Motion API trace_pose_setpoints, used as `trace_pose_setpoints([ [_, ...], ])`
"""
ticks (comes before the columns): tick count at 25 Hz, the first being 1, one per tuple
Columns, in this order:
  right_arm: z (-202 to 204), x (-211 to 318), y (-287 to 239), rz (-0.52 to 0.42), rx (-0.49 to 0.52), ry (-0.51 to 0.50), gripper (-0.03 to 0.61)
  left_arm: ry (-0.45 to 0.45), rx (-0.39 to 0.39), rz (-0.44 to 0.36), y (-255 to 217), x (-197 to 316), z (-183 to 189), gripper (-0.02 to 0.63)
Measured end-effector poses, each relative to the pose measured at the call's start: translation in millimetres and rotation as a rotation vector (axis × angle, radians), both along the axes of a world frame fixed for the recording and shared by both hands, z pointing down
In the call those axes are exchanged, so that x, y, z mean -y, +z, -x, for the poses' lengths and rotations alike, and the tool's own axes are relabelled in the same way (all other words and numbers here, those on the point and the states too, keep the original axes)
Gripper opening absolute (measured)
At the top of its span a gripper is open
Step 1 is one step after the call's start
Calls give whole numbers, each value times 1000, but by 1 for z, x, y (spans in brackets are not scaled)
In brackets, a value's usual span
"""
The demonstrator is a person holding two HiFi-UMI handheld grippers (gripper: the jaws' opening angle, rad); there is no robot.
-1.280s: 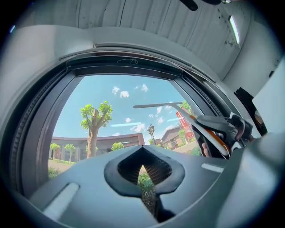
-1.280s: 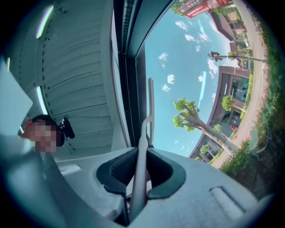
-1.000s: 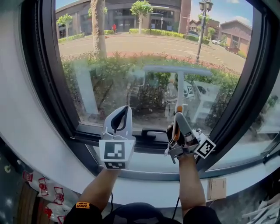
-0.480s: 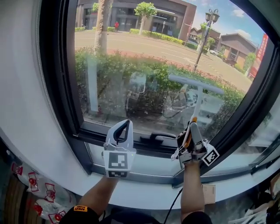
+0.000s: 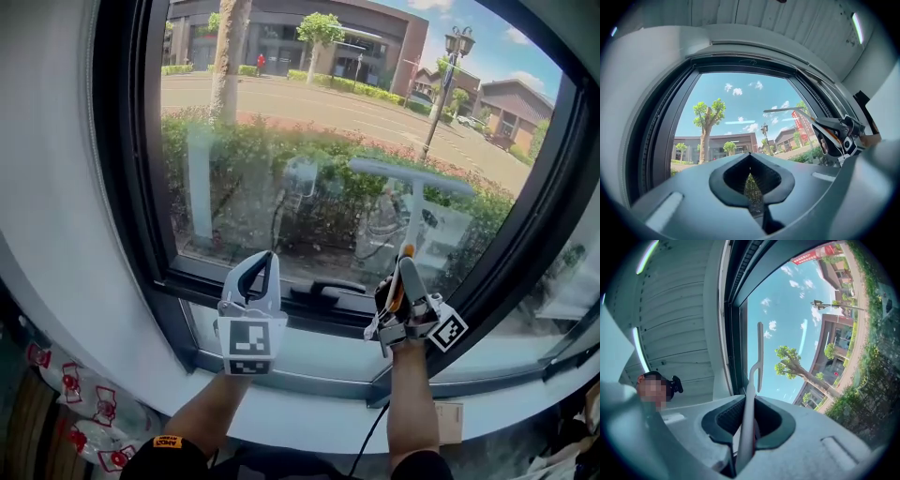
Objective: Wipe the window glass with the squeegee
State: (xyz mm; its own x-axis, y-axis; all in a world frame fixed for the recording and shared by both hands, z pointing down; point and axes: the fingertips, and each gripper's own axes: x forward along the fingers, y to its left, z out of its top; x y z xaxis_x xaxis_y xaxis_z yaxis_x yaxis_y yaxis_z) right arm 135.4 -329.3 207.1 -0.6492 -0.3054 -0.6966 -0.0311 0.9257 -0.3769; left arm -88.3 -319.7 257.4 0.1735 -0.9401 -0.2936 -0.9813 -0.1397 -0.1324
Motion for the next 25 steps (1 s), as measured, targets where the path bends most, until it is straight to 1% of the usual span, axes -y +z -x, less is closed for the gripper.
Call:
trace_pose_setpoints([
  [3, -30, 0, -23, -35, 9, -8, 44, -21, 50, -38, -26, 1, -32, 14],
  [6, -58, 8, -56, -76, 2, -6, 44, 14, 83, -110, -61, 3, -73, 9],
  [10, -72, 18, -112, -151, -27, -6, 44, 24, 84, -171, -106, 8, -103, 8],
  [14, -87, 22, -177, -211, -21, 8, 44, 10, 116, -239, -157, 7, -131, 8],
  [16, -86, 22, -207, -241, -11, 8, 44, 3, 127, -270, -182, 6, -142, 8],
  [19, -73, 24, -240, -269, -24, 6, 44, -9, 137, -303, -207, 5, -155, 8],
  [22, -68, 35, -258, -254, -27, 5, 44, -12, 145, -310, -216, 6, -168, 8],
  [25, -68, 39, -266, -254, -24, -12, 44, -16, 147, -307, -215, 5, -172, 8],
])
